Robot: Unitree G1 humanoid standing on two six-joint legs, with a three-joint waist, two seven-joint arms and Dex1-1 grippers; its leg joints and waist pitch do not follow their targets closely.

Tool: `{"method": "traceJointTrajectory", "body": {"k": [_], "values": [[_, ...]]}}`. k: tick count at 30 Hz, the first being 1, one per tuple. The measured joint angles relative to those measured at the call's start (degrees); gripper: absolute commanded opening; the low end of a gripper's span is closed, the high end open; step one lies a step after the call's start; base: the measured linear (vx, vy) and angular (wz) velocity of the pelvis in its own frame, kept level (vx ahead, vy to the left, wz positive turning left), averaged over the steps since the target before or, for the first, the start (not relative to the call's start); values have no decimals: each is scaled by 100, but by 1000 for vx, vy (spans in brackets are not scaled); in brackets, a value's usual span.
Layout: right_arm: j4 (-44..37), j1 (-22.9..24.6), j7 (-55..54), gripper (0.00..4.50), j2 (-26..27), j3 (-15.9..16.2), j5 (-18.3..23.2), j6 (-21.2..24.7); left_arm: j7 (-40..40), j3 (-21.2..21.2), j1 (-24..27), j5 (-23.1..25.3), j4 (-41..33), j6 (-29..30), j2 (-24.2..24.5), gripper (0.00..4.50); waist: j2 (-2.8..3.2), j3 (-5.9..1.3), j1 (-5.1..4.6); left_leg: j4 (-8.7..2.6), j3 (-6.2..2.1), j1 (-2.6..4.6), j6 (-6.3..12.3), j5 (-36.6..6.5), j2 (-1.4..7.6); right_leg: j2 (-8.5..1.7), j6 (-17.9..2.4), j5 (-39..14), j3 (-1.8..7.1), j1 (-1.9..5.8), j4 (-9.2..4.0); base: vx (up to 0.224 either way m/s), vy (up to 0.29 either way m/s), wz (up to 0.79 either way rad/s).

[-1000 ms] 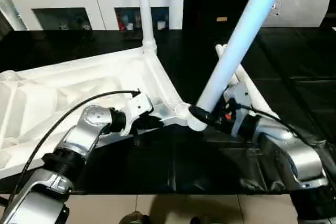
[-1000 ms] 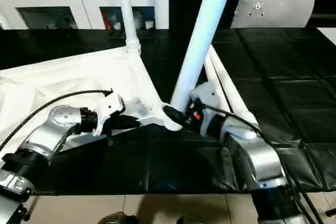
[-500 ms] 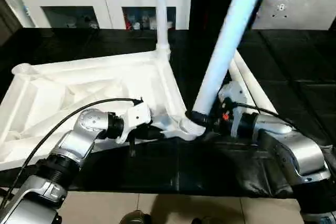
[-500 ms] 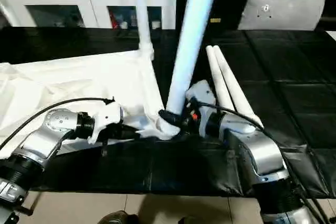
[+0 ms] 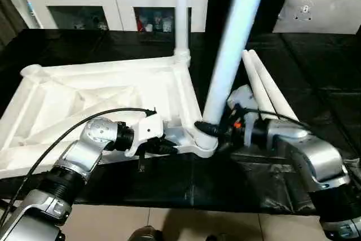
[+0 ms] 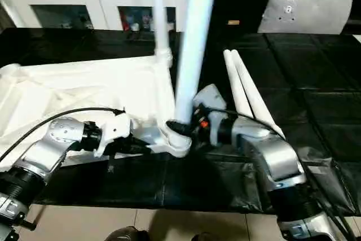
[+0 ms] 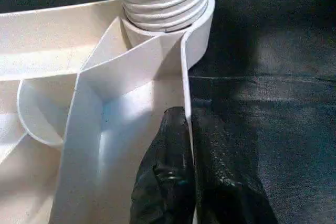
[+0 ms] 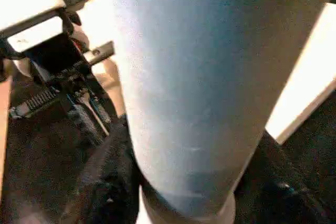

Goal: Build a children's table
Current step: Insert table leg to table base

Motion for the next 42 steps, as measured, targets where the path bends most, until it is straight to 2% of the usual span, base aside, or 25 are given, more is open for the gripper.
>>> {"method": "traceJointTrajectory", "body": {"k": [15,19,23,27,29,36,39,42], "values": [[146,-20,42,190,84,-40,-10,50,191,1,-1,219,91,-272,-67,0,1,-3,-1,0,0,12,0,0,-1,-4,2,-1,-1,15,-3,0,0,0],[307,111,-55,190,293,-316,175,64,195,5,-1,218,91,-272,-65,0,4,-4,-13,0,0,15,0,0,-2,-5,2,-1,-1,17,-3,0,0,0],[353,230,-78,190,343,-460,322,52,182,7,-1,216,93,-272,-70,0,10,-6,-12,0,0,15,-1,0,-2,-5,1,-1,-1,18,-3,0,0,0],[206,662,-97,190,361,-662,457,-203,160,4,-1,219,134,-296,-125,0,23,-18,15,0,0,17,0,0,-2,-7,11,-7,-2,30,-6,0,0,0],[129,762,-116,190,344,-640,418,-292,156,-3,-1,221,136,-296,-137,0,41,-29,12,0,0,15,1,-1,-4,-9,13,-8,-2,30,-7,0,0,0],[-25,656,-38,190,39,-127,-106,-700,159,-27,-1,260,183,-310,-134,0,92,-67,-16,-2,0,21,5,-4,-5,-10,26,-17,-3,34,-7,0,0,0],[55,453,56,190,-36,97,-322,-738,170,-26,-3,300,202,-320,-130,0,80,-67,-43,-2,0,48,4,-4,-6,-10,33,-22,-3,50,-8,0,0,0],[146,307,234,189,-130,277,-460,-746,156,-56,-9,352,221,-331,-132,0,51,-49,-77,-7,-1,110,11,-11,-9,-12,60,-47,-6,79,-25,0,0,0]]}}
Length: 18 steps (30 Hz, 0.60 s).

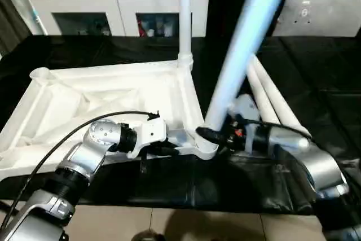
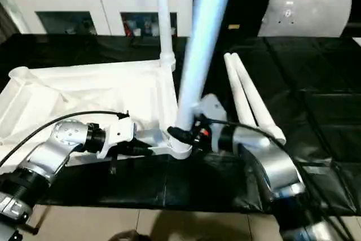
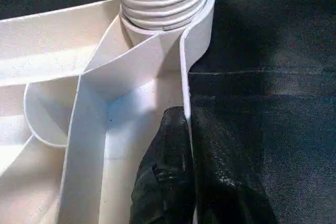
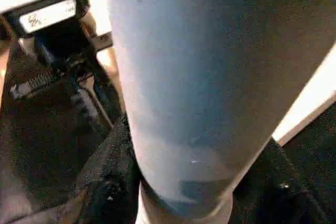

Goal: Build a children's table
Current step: Insert table leg to table base

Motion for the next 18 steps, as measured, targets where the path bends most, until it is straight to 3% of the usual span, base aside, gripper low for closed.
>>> {"method": "traceJointTrajectory", "body": {"k": [4,9,18], "values": [[23,-69,193,189,-108,89,-43,-41,-87,-13,-18,14,6,-20,2,0,-35,11,-55,-73,-6,11,8,-6,-27,-16,15,-21,-4,35,-89,0,0,0],[17,-82,406,189,-165,91,-39,-64,-249,-53,-136,15,32,-23,31,0,-115,27,-80,-104,-1,14,20,-12,-68,-58,14,-20,0,34,-97,0,0,0],[-50,-88,462,189,-99,90,-1,-172,-611,-82,-622,37,603,-328,98,0,-167,159,-102,-161,9,48,18,-13,-73,-64,18,-23,0,29,-100,0,0,0]]}}
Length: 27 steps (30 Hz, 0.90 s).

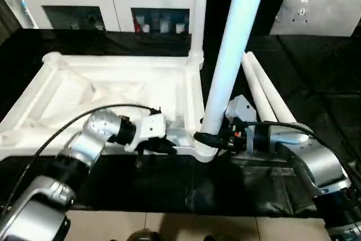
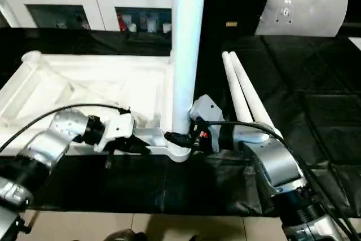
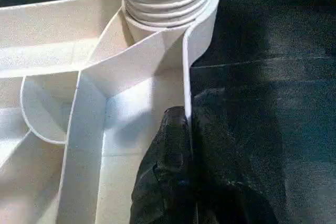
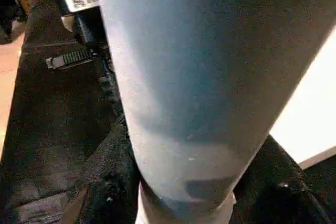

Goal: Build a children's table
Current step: Insert table leg to table base

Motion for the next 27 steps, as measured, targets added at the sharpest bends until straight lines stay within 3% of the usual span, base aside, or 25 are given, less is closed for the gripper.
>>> {"method": "traceJointTrajectory", "body": {"k": [5,8,11,12,13,14,15,16,17,18,19,20,22,24,26,27], "values": [[39,-41,-49,189,187,0,-103,-117,-10,37,32,-33,-86,-6,160,0,-5,83,-36,-50,-1,24,-10,-6,-1,0,0,-2,-11,-3,-43,0,0,0],[113,-90,-236,189,407,0,-128,-181,0,188,150,-89,-282,136,287,0,-9,163,-110,-91,-15,38,-13,-7,-2,-16,1,-35,-58,-10,-81,0,0,0],[253,-168,-514,189,682,37,-206,-279,277,524,574,-176,-810,564,379,0,34,233,-222,-95,-57,44,-112,-75,-1,-96,-8,-173,-225,-5,-104,0,0,0],[285,-215,-601,189,750,64,-233,-286,423,640,762,-188,-1101,781,413,0,71,264,-277,-96,-106,33,-113,-76,-1,-118,-3,-193,-313,20,-142,0,0,0],[299,-227,-722,189,830,83,-260,-302,586,732,930,-203,-1361,1004,445,0,130,310,-307,-119,-168,-6,-115,-77,3,-110,-12,-265,-384,96,-144,0,0,0],[310,-235,-814,189,902,87,-301,-317,696,792,1046,-211,-1603,1225,478,0,153,344,-298,-150,-175,-19,-117,-77,-7,-117,-86,-483,-351,59,102,-83,16,4],[334,-224,-921,189,973,76,-327,-334,869,857,1222,-206,-1925,1506,471,0,90,330,-304,-168,-112,-29,-117,-76,-8,-131,-170,-613,-208,75,405,0,0,0],[402,-293,-1039,189,1089,60,-334,-343,1071,1016,1485,-221,-2352,1812,465,0,-137,269,-227,-201,40,-9,-166,-67,-67,-211,-81,-774,39,68,471,0,0,0],[495,-420,-1137,189,1164,54,-343,-346,1237,1163,1624,-246,-2628,2019,421,0,-178,276,-185,-78,-46,-68,-227,-103,-106,-260,-25,-745,10,-23,465,78,-73,-27],[553,-481,-1233,189,1197,41,-353,-353,1327,1209,1687,-271,-2776,2181,377,0,-106,291,-154,229,-380,-184,-276,-153,-160,-265,-7,-737,-85,12,459,83,3,-59],[648,-532,-1423,189,1308,21,-392,-382,1480,1258,1858,-325,-3041,2460,312,0,-6,299,-134,345,-614,-154,-324,-125,-149,-260,25,-629,-226,11,421,83,3,-59],[780,-600,-1606,189,1455,-32,-422,-423,1673,1292,1954,-336,-3301,2743,216,0,104,260,-168,246,-616,-128,-308,-200,-120,-267,11,-481,-302,10,383,11,47,-31],[1059,-814,-1952,189,1613,-147,-457,-500,2139,1366,2079,-299,-3740,3282,-59,0,41,278,-286,112,-605,-145,-284,-146,-77,-173,-91,-290,-245,-29,225,0,0,0],[1325,-953,-2179,189,1751,-196,-472,-500,2422,1370,2088,-208,-3871,3611,-256,0,32,277,-295,90,-561,-152,-295,-135,-23,-120,-170,-164,-215,-14,170,-21,-25,1],[1421,-1013,-2300,189,1802,-215,-489,-512,2639,1344,2053,-149,-3962,3860,-363,0,-5,280,-281,44,-491,-132,-296,-136,16,-115,-99,-205,-203,-8,158,-21,-25,1],[1425,-1028,-2324,189,1802,-242,-507,-533,2705,1322,2006,-130,-3960,3893,-400,0,6,292,-268,26,-472,-107,-296,-136,26,-114,-69,-223,-198,-18,147,0,0,0]]}}
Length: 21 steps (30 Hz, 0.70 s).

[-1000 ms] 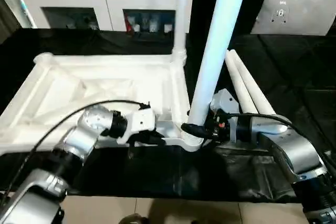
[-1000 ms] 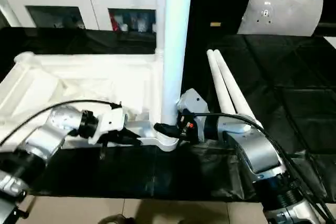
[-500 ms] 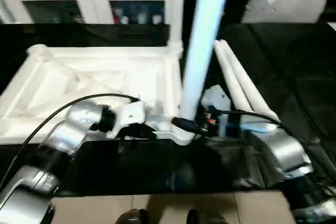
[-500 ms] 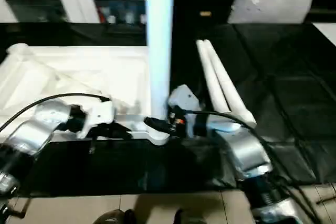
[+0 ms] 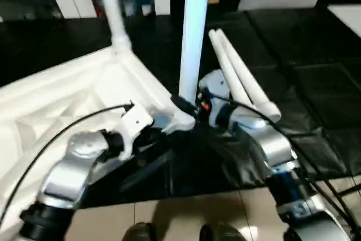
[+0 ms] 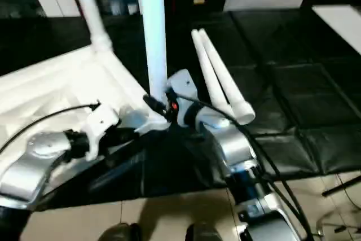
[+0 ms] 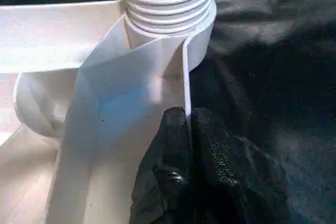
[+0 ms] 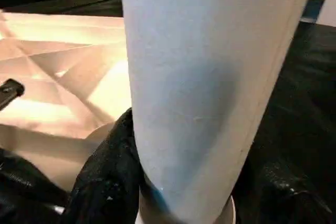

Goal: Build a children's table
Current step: Insert table leg to table base

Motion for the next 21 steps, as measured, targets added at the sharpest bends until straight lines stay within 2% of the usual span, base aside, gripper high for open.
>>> {"method": "traceJointTrajectory", "body": {"k": [1,3,6,15,16,17,19,21], "values": [[0,-10,-7,189,3,-11,-33,-21,60,-51,-88,35,58,-24,-19,0,11,23,13,-48,35,2,0,0,2,0,2,-1,18,-12,-22,0,0,0],[1,-16,-22,189,2,-20,-58,-31,71,-92,-149,99,117,-94,-16,0,-1,20,36,-116,89,6,1,1,5,0,1,-1,48,-34,-41,0,0,0],[0,-12,-19,189,1,-27,-66,-49,90,-134,-165,127,128,-148,19,0,-9,17,78,-123,163,13,-7,10,54,2,-8,5,51,-36,-35,0,0,0],[187,-30,-17,189,40,-29,-106,-257,225,-379,-330,286,70,84,145,0,4,5,111,-123,205,45,-8,16,76,2,-10,6,59,-2,-32,0,0,0],[230,-60,-17,224,55,-52,-110,-259,241,-390,-366,291,104,84,139,0,6,2,112,-123,206,45,-8,16,77,1,-10,6,60,-3,-33,0,0,0],[246,-72,-17,224,58,-62,-111,-262,247,-394,-384,293,120,84,135,0,7,1,112,-123,208,45,-8,16,77,2,-10,6,61,-4,-32,0,0,0],[347,-82,-20,262,88,-78,-112,-283,251,-397,-406,293,150,65,135,0,11,-1,114,-123,215,44,-8,16,82,2,-10,6,61,-5,-32,0,0,0],[517,-33,-24,269,101,-97,-140,-313,260,-416,-437,285,180,46,135,0,14,-5,118,-122,224,44,-9,17,86,2,-17,10,60,-10,-32,0,0,0]]}}
